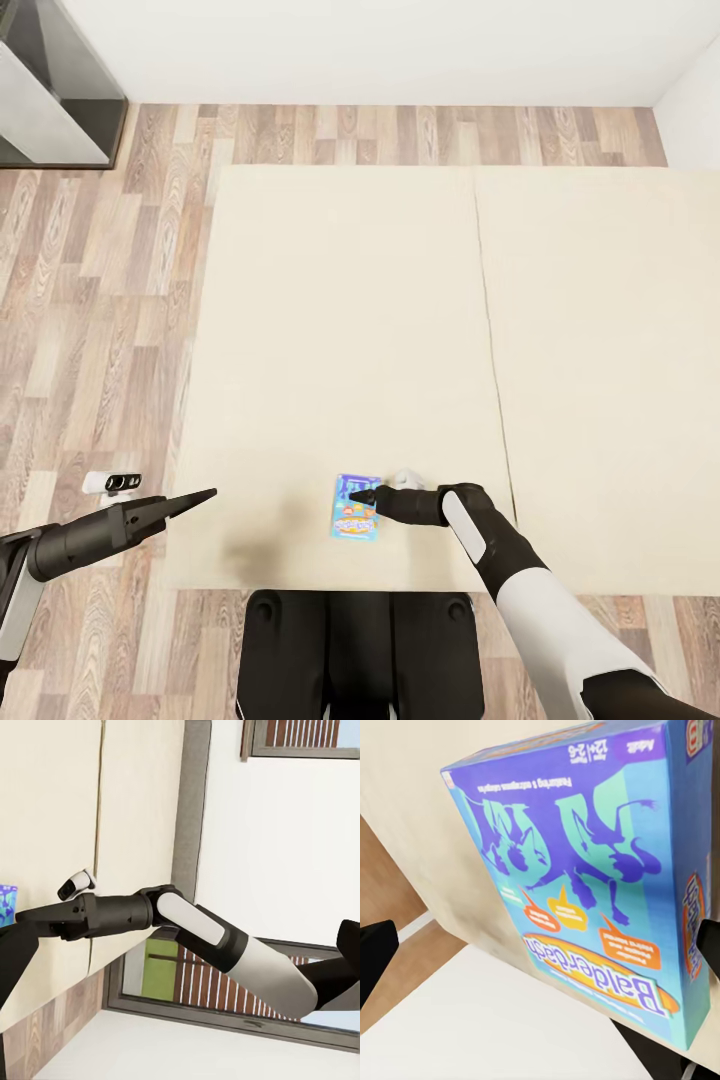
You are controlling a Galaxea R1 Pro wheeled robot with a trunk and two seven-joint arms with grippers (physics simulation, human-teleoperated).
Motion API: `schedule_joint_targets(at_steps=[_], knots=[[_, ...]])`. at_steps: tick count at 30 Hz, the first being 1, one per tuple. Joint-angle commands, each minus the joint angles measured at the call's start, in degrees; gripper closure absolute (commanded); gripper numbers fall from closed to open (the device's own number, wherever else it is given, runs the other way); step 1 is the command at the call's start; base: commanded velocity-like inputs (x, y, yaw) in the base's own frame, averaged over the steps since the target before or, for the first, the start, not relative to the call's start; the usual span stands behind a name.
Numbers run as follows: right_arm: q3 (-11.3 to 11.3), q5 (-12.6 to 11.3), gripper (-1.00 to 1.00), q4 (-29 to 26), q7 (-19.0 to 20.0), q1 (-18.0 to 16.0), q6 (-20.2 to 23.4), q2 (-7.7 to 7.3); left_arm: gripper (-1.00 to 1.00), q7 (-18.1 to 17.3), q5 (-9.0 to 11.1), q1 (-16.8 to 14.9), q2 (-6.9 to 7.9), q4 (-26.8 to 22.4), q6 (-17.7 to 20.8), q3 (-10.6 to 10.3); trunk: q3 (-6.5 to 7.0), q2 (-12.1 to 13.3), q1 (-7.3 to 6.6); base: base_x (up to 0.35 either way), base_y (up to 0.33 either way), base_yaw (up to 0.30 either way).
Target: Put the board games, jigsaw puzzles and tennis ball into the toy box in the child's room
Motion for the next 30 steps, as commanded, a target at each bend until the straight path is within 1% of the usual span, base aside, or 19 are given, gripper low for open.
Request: schedule_joint_targets(at_steps=[1,10,21,30], knots=[[-0.01,0.04,-1.00,-0.05,0.10,0.00,0.23,0.00,-1.00,-0.23,-0.05,-0.01,0.01,-0.01,0.61,-0.02,-0.06,-0.09,0.03,0.000,0.005,0.000],[-0.01,0.04,-1.00,-0.04,0.08,0.02,0.23,0.00,-1.00,-0.23,-0.05,-0.01,0.01,-0.01,0.62,-0.02,-0.06,-0.09,0.03,0.000,0.096,0.000],[-0.01,0.04,-1.00,-0.03,0.01,0.00,0.23,0.00,-1.00,-0.23,-0.05,-0.01,0.01,-0.01,0.62,0.01,-0.06,-0.09,0.03,0.000,0.015,0.000],[-0.01,0.04,-1.00,-0.04,0.01,0.02,0.14,0.00,-1.00,-0.23,-0.05,-0.01,0.01,-0.01,0.62,-0.04,-0.06,-0.09,0.03,0.000,0.108,0.000]])
